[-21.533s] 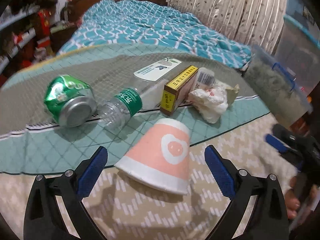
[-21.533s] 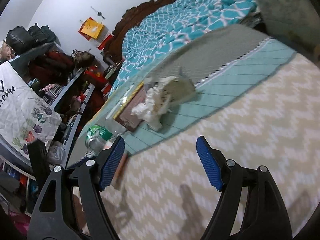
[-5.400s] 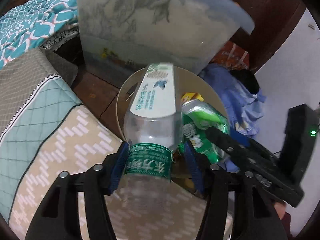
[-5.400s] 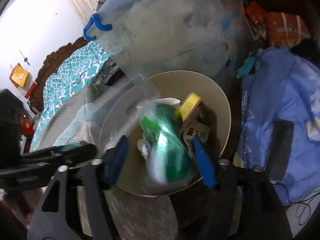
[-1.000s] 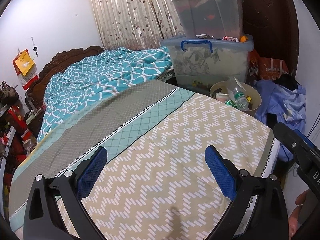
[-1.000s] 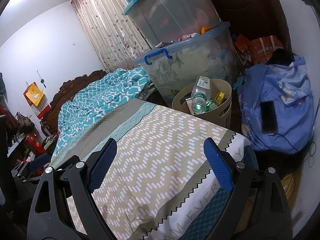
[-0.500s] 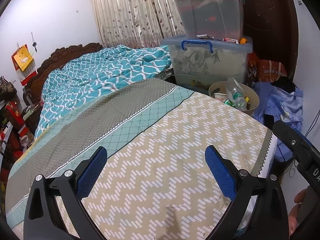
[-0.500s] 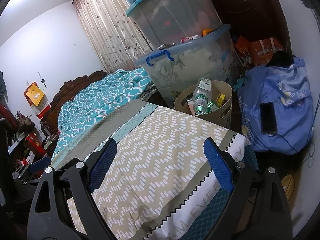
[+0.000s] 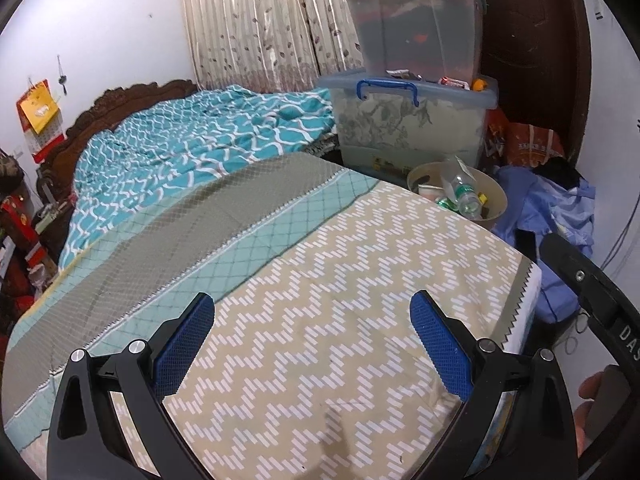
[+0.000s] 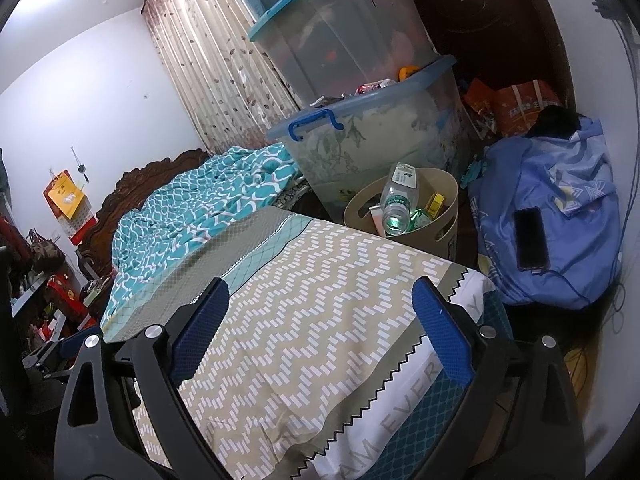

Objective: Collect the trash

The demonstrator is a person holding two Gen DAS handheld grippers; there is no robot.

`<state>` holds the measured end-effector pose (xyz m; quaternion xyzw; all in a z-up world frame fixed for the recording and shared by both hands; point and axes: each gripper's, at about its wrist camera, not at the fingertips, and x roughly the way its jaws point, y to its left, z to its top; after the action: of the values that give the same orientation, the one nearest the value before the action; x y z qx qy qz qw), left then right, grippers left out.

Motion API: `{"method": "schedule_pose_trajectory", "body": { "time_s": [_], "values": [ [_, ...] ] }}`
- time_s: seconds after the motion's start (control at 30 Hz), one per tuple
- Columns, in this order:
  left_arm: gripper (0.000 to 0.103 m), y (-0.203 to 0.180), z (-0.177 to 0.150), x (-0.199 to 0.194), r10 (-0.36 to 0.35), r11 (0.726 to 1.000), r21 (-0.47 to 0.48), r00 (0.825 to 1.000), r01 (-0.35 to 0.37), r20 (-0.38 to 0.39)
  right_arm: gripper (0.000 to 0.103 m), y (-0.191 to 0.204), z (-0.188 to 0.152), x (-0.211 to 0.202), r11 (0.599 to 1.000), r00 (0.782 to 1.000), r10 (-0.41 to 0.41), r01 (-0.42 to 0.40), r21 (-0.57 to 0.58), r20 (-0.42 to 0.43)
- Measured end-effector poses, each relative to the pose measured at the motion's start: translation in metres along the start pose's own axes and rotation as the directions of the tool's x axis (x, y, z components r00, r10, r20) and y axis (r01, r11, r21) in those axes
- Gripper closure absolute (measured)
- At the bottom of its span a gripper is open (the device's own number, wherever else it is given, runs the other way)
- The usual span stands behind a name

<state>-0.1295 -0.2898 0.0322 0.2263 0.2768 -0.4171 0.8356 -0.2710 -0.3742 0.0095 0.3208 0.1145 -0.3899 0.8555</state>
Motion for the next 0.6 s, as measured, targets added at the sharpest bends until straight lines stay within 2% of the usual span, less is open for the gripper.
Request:
{"method": "schedule_pose_trajectory", "body": {
  "time_s": [0.13,0.6],
  "values": [
    [0.009,0.0,-0.005,0.004,-0.04,0.999,-0.013,0.998,0.04,-0.038,0.01,0.0,-0.002,0.0,1.0,1.0,-0.003,0.003,0.006,-0.011],
    [0.009,0.004,-0.017,0.017,-0.02,0.999,-0.034,0.996,0.017,-0.091,0.01,0.002,-0.007,0.006,1.0,0.999,-0.001,0.001,0.014,-0.035]
  ]
}}
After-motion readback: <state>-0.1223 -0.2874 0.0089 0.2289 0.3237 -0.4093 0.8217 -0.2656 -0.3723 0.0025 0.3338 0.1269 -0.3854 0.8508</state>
